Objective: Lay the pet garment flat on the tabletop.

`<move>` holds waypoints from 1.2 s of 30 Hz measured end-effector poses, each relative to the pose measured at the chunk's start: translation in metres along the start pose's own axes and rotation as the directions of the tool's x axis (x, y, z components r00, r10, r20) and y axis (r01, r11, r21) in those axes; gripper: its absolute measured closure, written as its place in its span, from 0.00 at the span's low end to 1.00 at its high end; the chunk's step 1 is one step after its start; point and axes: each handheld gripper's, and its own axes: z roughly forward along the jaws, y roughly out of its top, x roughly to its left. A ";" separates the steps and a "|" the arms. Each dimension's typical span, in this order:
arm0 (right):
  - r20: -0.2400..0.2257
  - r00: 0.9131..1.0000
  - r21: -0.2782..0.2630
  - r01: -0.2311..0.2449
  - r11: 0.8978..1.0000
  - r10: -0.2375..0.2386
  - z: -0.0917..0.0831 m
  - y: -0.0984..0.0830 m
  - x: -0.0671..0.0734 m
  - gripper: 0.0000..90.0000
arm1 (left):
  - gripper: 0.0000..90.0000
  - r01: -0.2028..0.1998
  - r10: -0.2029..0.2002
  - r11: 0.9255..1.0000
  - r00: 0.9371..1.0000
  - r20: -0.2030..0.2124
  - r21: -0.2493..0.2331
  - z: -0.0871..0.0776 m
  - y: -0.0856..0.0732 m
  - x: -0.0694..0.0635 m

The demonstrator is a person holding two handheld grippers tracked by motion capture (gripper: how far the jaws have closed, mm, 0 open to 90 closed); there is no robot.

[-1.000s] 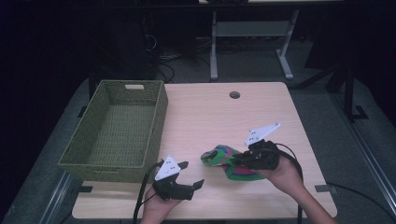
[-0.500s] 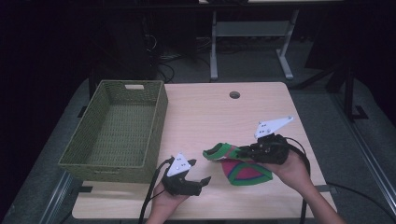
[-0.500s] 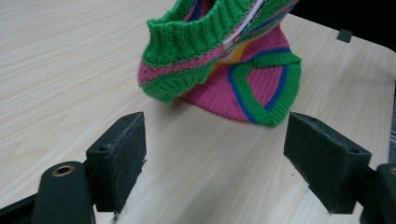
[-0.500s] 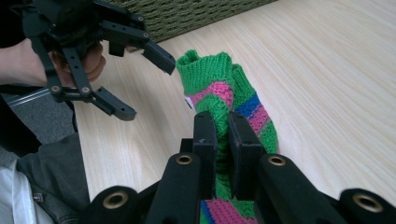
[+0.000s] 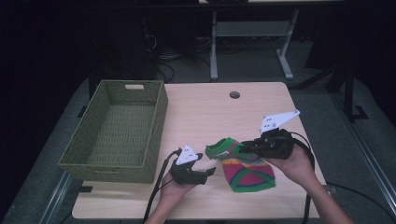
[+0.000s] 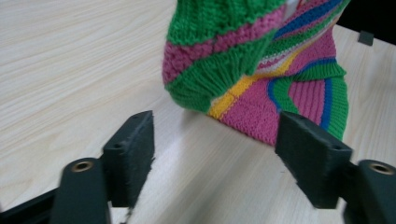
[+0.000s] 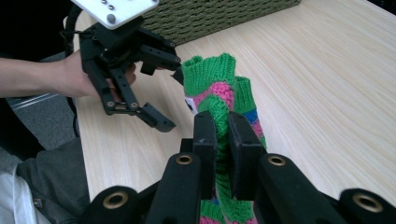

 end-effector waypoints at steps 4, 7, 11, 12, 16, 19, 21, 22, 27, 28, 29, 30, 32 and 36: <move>-0.004 1.000 -0.006 0.000 1.000 0.000 -0.002 -0.001 0.000 0.92 | 0.45 0.007 -0.007 1.000 1.000 0.014 0.014 0.007 0.002 0.002; -0.002 1.000 -0.008 0.002 1.000 -0.002 -0.004 -0.001 0.000 0.92 | 0.52 0.014 -0.014 1.000 1.000 0.017 0.011 0.012 0.002 0.003; -0.001 1.000 -0.012 0.003 1.000 -0.003 -0.007 -0.002 0.001 0.92 | 0.62 0.016 -0.016 1.000 1.000 0.025 0.000 0.014 0.004 0.003; -0.002 1.000 -0.014 0.001 1.000 -0.001 -0.007 -0.002 0.001 0.92 | 0.63 0.024 -0.024 1.000 0.999 0.033 -0.004 0.014 0.004 0.003; -0.003 1.000 -0.020 0.000 1.000 0.000 -0.011 -0.002 0.001 0.92 | 0.75 0.017 -0.016 1.000 0.999 0.050 -0.014 0.012 0.006 0.003; 0.013 1.000 -0.024 0.006 1.000 -0.005 -0.015 -0.004 0.002 0.92 | 0.83 0.008 -0.006 1.000 0.998 0.063 -0.023 0.006 0.009 0.003; 0.014 1.000 -0.025 0.002 1.000 -0.001 -0.015 -0.004 0.002 0.92 | 0.85 0.003 -0.002 1.000 0.998 0.066 -0.022 0.005 0.010 0.004; 0.016 1.000 -0.027 0.002 1.000 -0.001 -0.016 -0.005 0.001 0.92 | 0.87 0.003 -0.001 1.000 0.998 0.067 -0.026 0.003 0.011 0.004; 0.024 1.000 -0.026 -0.011 1.000 0.011 -0.016 -0.010 -0.001 0.92 | 0.93 -0.014 0.016 1.000 0.998 0.056 -0.027 -0.005 0.015 0.005; 0.025 1.000 -0.027 -0.012 1.000 0.012 -0.016 -0.011 -0.001 0.92 | 0.93 -0.020 0.022 1.000 0.998 0.052 -0.023 -0.006 0.016 0.005; 0.026 1.000 -0.028 -0.015 0.999 0.016 -0.016 -0.012 -0.002 0.92 | 0.93 -0.023 0.025 0.999 0.999 0.048 -0.022 -0.007 0.017 0.006; 0.027 0.999 -0.029 -0.018 0.999 0.019 -0.016 -0.013 -0.002 0.92 | 0.93 -0.023 0.024 0.999 0.999 0.047 -0.025 -0.008 0.018 0.006; 0.030 0.999 -0.028 -0.022 0.999 0.023 -0.015 -0.015 -0.004 0.92 | 0.94 -0.024 0.025 0.999 0.999 0.043 -0.033 -0.010 0.021 0.007; 0.042 0.998 -0.020 -0.039 0.999 0.040 -0.014 -0.018 -0.009 0.92 | 0.94 -0.030 0.032 0.999 0.999 0.033 -0.041 -0.013 0.029 0.008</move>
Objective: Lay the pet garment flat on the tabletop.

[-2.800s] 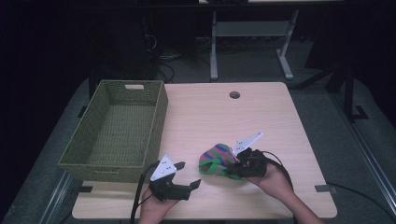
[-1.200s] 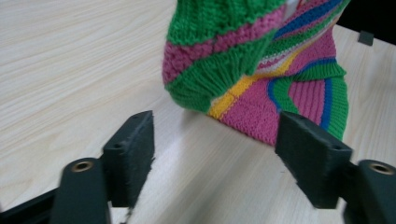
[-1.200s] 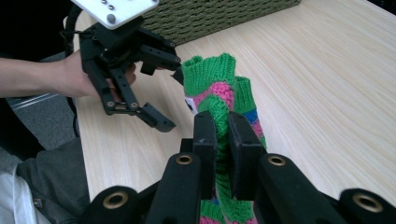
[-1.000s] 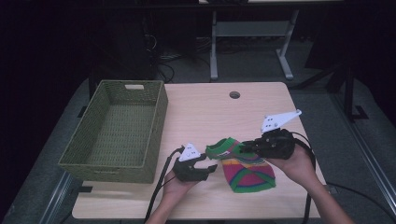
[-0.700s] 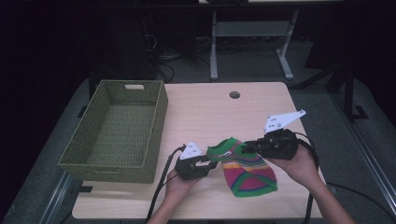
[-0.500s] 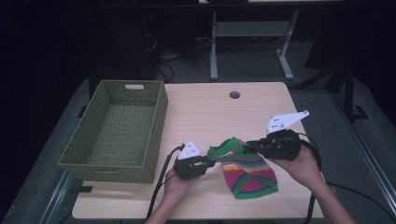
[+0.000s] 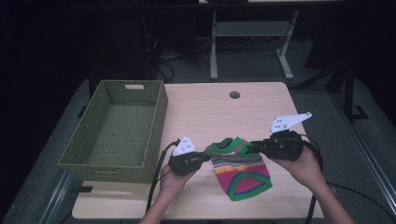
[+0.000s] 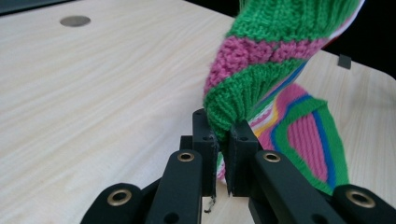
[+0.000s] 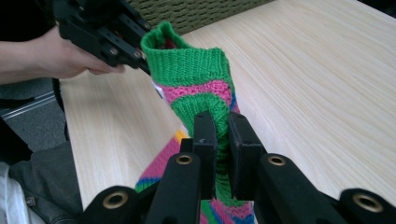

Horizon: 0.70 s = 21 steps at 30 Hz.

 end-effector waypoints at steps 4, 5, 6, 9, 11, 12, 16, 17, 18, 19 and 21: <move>0.024 1.000 0.010 -0.004 1.000 0.004 0.006 -0.002 -0.005 0.92 | 0.94 -0.014 0.015 1.000 0.999 -0.028 0.008 -0.003 0.010 0.003; 0.024 1.000 0.010 -0.004 1.000 0.004 0.006 -0.002 -0.005 0.92 | 0.94 -0.018 0.019 1.000 0.999 -0.035 0.014 -0.003 0.013 0.004; 0.026 1.000 0.017 -0.004 1.000 0.004 0.007 -0.002 -0.005 0.92 | 0.94 -0.024 0.025 0.999 0.999 -0.045 0.024 -0.003 0.016 0.005; 0.037 0.999 0.031 -0.006 0.999 0.005 0.012 -0.002 -0.007 0.92 | 0.94 -0.028 0.030 0.999 0.998 -0.062 0.046 -0.002 0.022 0.010; 0.040 0.999 0.040 -0.016 0.999 0.014 0.015 -0.002 -0.008 0.92 | 0.94 -0.024 0.028 0.998 0.998 -0.064 0.060 0.001 0.025 0.014; 0.041 0.999 0.045 -0.018 0.999 0.016 0.016 -0.002 -0.010 0.92 | 0.94 -0.023 0.027 0.997 0.997 -0.067 0.067 0.004 0.026 0.016; 0.053 0.998 0.070 -0.020 0.997 0.016 0.023 -0.003 -0.015 0.92 | 0.93 -0.003 0.009 0.997 0.997 -0.077 0.082 0.014 0.025 0.022; 0.053 0.998 0.070 -0.020 0.997 0.016 0.023 -0.003 -0.015 0.92 | 0.93 0.005 0.002 0.997 0.997 -0.077 0.083 0.017 0.024 0.024; 0.060 0.998 0.076 -0.023 0.997 0.019 0.024 -0.003 -0.016 0.92 | 0.93 0.007 0.000 0.996 0.997 -0.081 0.086 0.019 0.023 0.025; 0.064 0.998 0.089 -0.028 0.996 0.022 0.027 -0.004 -0.019 0.92 | 0.93 0.010 -0.003 0.996 0.996 -0.085 0.090 0.022 0.023 0.026; 0.067 0.997 0.097 -0.029 0.995 0.023 0.029 -0.005 -0.021 0.92 | 0.93 0.031 -0.024 0.996 0.996 -0.087 0.084 0.027 0.022 0.028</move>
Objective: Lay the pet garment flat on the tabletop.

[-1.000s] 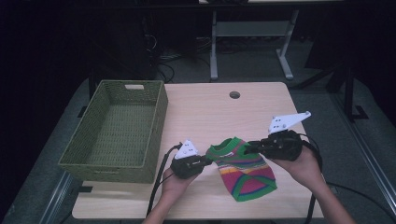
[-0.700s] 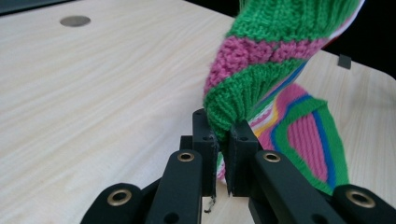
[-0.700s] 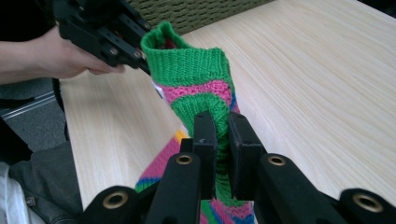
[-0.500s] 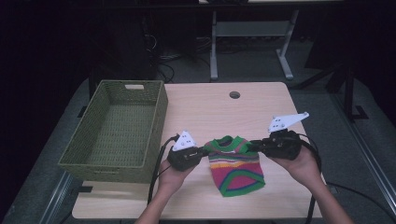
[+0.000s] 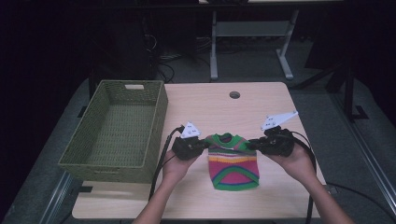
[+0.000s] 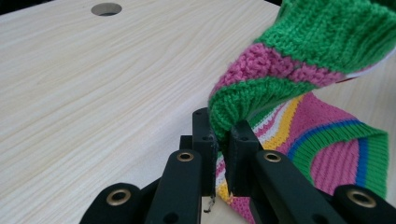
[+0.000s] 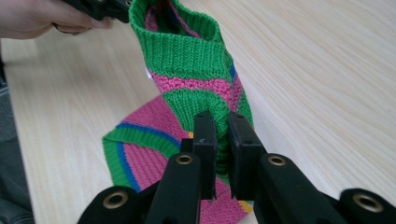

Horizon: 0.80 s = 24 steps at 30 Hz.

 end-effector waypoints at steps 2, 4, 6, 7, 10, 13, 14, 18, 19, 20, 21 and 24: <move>0.006 1.000 0.016 -0.008 1.000 0.007 0.004 0.000 -0.003 0.92 | 0.93 0.019 -0.019 1.000 1.000 0.002 -0.002 0.005 0.001 0.002; 0.009 1.000 0.026 -0.006 1.000 0.006 0.007 0.000 -0.007 0.92 | 0.93 0.016 -0.016 1.000 1.000 -0.012 0.005 0.009 0.002 0.001; 0.011 1.000 0.030 -0.018 0.999 0.017 0.008 -0.001 -0.009 0.92 | 0.93 0.011 -0.010 1.000 1.000 -0.016 0.021 0.012 0.004 0.001; 0.019 1.000 0.035 -0.016 0.999 0.015 0.008 -0.001 -0.010 0.92 | 0.93 0.014 -0.014 1.000 1.000 -0.020 0.021 0.014 0.005 0.001; 0.031 0.999 0.044 -0.025 0.999 0.024 0.009 -0.002 -0.015 0.92 | 0.93 0.025 -0.025 1.000 1.000 -0.018 0.017 0.017 0.008 0.001; 0.031 0.999 0.047 -0.028 0.999 0.026 0.011 -0.003 -0.020 0.92 | 0.93 0.010 -0.009 0.999 1.000 -0.021 0.035 0.018 0.009 0.000; 0.029 0.999 0.049 -0.027 0.998 0.025 0.012 -0.004 -0.021 0.92 | 0.93 0.005 -0.004 0.999 1.000 -0.022 0.038 0.019 0.009 0.000; 0.037 0.999 0.058 -0.036 0.998 0.034 0.016 -0.005 -0.028 0.92 | 0.93 0.011 -0.010 0.999 1.000 -0.024 0.052 0.022 0.008 0.000; 0.042 0.998 0.060 -0.043 0.997 0.040 0.017 -0.004 -0.031 0.92 | 0.93 0.006 -0.005 0.998 1.000 -0.025 0.057 0.022 0.008 0.001; 0.046 0.997 0.057 -0.057 0.997 0.054 0.019 -0.004 -0.035 0.92 | 0.93 0.006 -0.005 0.998 1.000 -0.027 0.059 0.022 0.008 0.001; 0.046 0.997 0.057 -0.057 0.997 0.054 0.019 -0.004 -0.035 0.92 | 0.93 0.007 -0.005 0.998 1.000 -0.027 0.061 0.023 0.008 0.001; 0.049 0.997 0.052 -0.063 0.997 0.061 0.022 -0.004 -0.040 0.92 | 0.93 0.005 -0.003 0.998 0.999 -0.034 0.070 0.025 0.009 0.002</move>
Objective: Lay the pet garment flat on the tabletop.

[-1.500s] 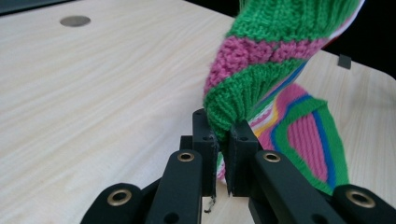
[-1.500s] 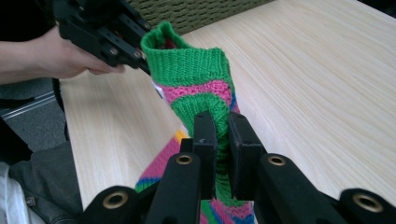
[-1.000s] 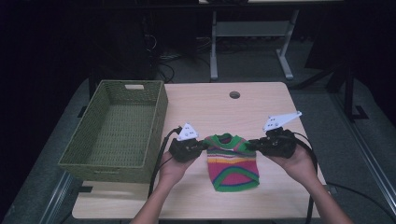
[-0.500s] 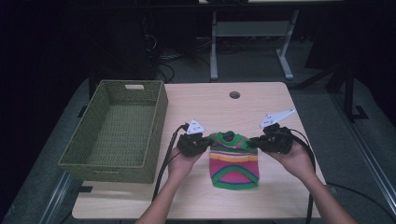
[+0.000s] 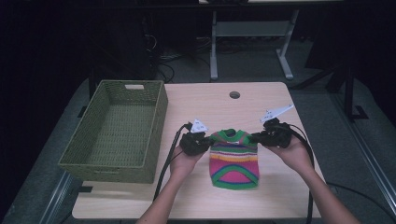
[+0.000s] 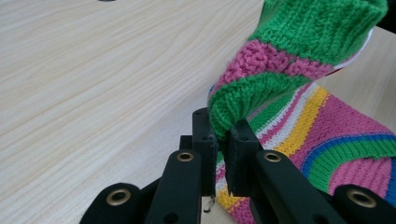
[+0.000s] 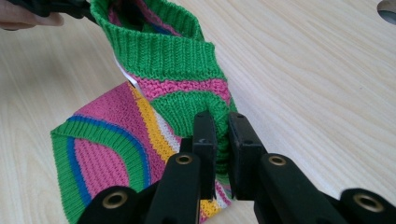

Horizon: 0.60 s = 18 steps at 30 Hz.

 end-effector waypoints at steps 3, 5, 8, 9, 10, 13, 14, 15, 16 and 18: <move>0.008 1.000 0.003 -0.006 1.000 0.006 0.004 0.001 -0.004 0.91 | 0.93 0.009 -0.009 1.000 1.000 -0.006 -0.002 0.001 0.000 0.002; 0.008 1.000 0.008 -0.009 1.000 0.009 0.006 0.002 -0.006 0.91 | 0.93 0.019 -0.019 1.000 1.000 -0.002 0.002 0.002 0.000 0.004; 0.019 1.000 0.003 -0.002 1.000 0.002 0.006 0.003 -0.007 0.91 | 0.93 0.035 -0.035 0.999 0.999 -0.003 0.000 0.004 -0.001 0.006; 0.020 1.000 0.000 -0.003 1.000 0.003 0.007 0.004 -0.007 0.91 | 0.93 0.034 -0.034 0.999 0.999 -0.004 0.001 0.004 -0.001 0.007; 0.023 1.000 0.000 -0.003 1.000 0.003 0.007 0.005 -0.008 0.91 | 0.93 0.038 -0.038 0.999 0.999 -0.004 0.001 0.005 -0.001 0.007; 0.031 1.000 -0.002 -0.004 1.000 0.004 0.007 0.009 -0.011 0.91 | 0.93 0.057 -0.057 0.998 0.998 -0.006 -0.004 0.007 -0.001 0.011; 0.036 0.999 -0.005 -0.004 1.000 0.005 0.008 0.010 -0.012 0.91 | 0.93 0.066 -0.066 0.998 0.998 -0.003 -0.009 0.008 -0.001 0.012; 0.036 0.999 -0.007 -0.007 1.000 0.007 0.008 0.010 -0.012 0.91 | 0.93 0.076 -0.076 0.997 0.997 0.000 -0.012 0.009 -0.002 0.013; 0.037 0.999 -0.006 -0.008 1.000 0.008 0.008 0.012 -0.014 0.91 | 0.93 0.072 -0.072 0.997 0.997 -0.006 -0.009 0.010 -0.002 0.015; 0.042 0.999 -0.013 -0.011 1.000 0.012 0.009 0.013 -0.016 0.91 | 0.93 0.078 -0.078 0.997 0.997 -0.012 -0.001 0.012 -0.002 0.017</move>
